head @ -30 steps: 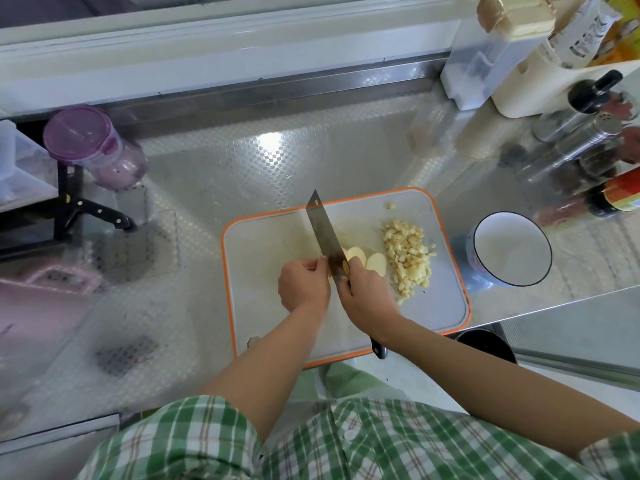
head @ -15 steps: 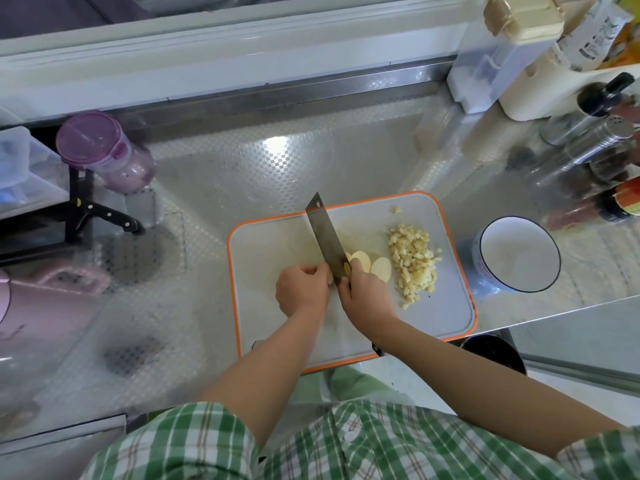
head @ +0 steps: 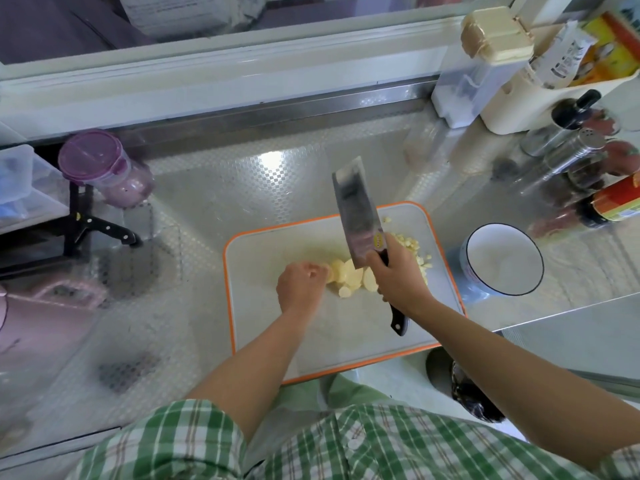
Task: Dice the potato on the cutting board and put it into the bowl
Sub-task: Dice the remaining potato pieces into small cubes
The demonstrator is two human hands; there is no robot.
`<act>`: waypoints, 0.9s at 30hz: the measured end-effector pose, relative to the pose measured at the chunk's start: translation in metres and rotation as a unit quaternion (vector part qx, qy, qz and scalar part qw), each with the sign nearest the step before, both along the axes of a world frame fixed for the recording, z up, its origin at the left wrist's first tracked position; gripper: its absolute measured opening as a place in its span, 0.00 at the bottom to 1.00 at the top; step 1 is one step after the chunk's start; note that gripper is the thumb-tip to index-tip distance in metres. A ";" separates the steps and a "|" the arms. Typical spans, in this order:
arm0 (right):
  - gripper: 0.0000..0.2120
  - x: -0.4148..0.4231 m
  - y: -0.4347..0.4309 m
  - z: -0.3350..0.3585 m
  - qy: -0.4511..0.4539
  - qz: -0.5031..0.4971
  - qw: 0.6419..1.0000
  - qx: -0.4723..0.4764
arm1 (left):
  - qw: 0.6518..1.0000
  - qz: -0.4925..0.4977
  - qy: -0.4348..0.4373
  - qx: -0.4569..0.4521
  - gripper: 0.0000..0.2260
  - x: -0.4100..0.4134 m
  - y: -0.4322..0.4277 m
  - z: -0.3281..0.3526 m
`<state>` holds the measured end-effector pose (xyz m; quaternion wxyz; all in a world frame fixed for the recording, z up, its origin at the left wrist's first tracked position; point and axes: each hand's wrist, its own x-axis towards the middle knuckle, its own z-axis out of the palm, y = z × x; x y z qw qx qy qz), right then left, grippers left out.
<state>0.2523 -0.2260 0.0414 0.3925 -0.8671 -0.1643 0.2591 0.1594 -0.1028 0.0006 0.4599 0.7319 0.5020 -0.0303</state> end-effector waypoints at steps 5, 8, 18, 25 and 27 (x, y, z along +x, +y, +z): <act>0.07 -0.002 -0.012 -0.004 0.032 -0.016 0.999 -0.003 | 0.952 -0.244 -0.066 0.172 0.22 -0.006 0.011 -0.007; 0.07 -0.004 -0.015 -0.004 0.055 -0.028 0.998 0.007 | 0.911 -0.362 -0.050 0.194 0.25 0.003 0.011 -0.010; 0.03 0.000 -0.015 -0.006 0.064 -0.040 0.997 -0.003 | 0.958 -0.236 -0.069 0.149 0.10 -0.005 0.037 -0.008; 0.05 0.003 -0.002 -0.007 0.069 -0.033 0.997 -0.025 | 0.973 -0.112 0.058 0.192 0.13 -0.011 0.079 -0.013; 0.05 0.004 -0.002 -0.007 0.070 -0.039 0.997 -0.023 | 0.938 -0.131 0.132 0.291 0.17 -0.010 0.076 -0.013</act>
